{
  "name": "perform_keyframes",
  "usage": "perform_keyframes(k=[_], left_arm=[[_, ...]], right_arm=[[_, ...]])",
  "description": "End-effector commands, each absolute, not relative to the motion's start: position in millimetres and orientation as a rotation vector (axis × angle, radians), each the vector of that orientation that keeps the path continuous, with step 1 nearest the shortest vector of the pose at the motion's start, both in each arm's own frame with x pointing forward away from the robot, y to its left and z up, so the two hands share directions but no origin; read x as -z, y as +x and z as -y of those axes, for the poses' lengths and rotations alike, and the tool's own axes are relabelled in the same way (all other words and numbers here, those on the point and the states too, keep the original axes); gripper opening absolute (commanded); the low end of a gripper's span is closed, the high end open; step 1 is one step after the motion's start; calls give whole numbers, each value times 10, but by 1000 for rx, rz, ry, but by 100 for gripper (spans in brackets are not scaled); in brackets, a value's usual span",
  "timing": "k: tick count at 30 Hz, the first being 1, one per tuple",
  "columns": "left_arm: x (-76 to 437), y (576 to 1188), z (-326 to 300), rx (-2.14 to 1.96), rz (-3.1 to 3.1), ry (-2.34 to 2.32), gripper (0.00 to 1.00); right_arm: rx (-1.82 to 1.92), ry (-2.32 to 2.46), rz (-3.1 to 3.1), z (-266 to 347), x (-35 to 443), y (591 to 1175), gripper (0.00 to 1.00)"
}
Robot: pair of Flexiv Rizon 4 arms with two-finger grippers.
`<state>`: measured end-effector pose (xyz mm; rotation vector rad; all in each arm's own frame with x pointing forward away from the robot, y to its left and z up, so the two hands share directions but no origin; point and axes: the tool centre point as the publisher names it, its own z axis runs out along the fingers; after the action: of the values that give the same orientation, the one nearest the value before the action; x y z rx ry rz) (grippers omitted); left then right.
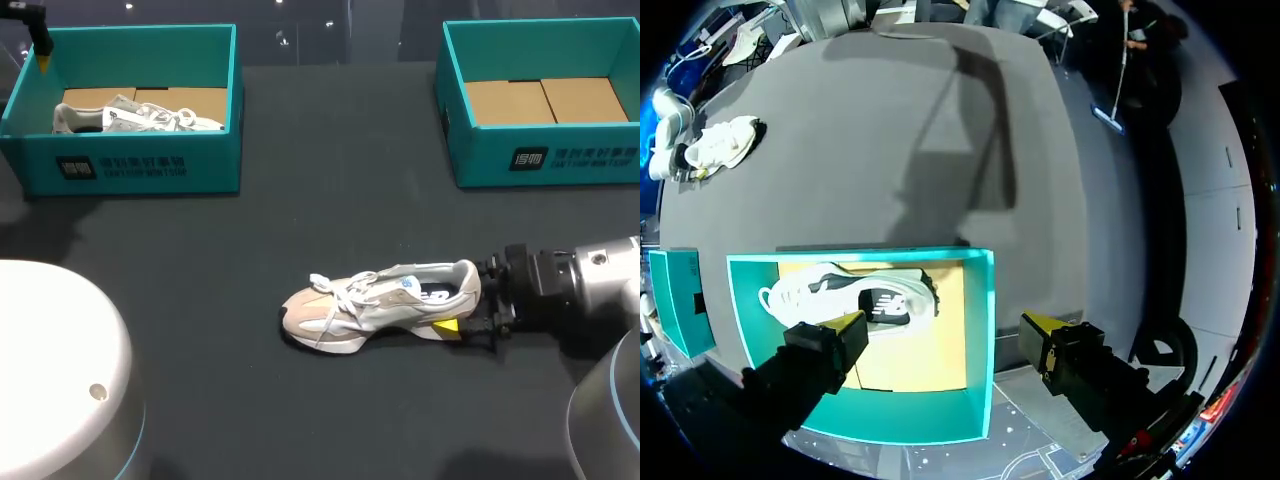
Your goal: Take the shoe out of the shoebox, open the shoe tongue, remove and reinsert the insole, then place the shoe into the shoebox
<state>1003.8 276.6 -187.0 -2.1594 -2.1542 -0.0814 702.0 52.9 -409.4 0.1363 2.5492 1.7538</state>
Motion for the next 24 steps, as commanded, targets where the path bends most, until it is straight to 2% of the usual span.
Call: perform_keyframes(k=[1,10,19,24], left_arm=[[1879,9808,-2618,120,2217,-2111,100],[1842,9396,-2312,41,2421,-1937,100],[1920,9035,-1923,59,2748,-1387,100],[1946,8813,-1698,57,2789,-1283,100]], right_arm=[[-1749,139,-2552,-554,4095,7029,0],[-1749,139,-2552,-554,4095,7029,0],[-1749,139,-2552,-554,4095,7029,0],[-1749,139,-2552,-554,4095,7029,0]])
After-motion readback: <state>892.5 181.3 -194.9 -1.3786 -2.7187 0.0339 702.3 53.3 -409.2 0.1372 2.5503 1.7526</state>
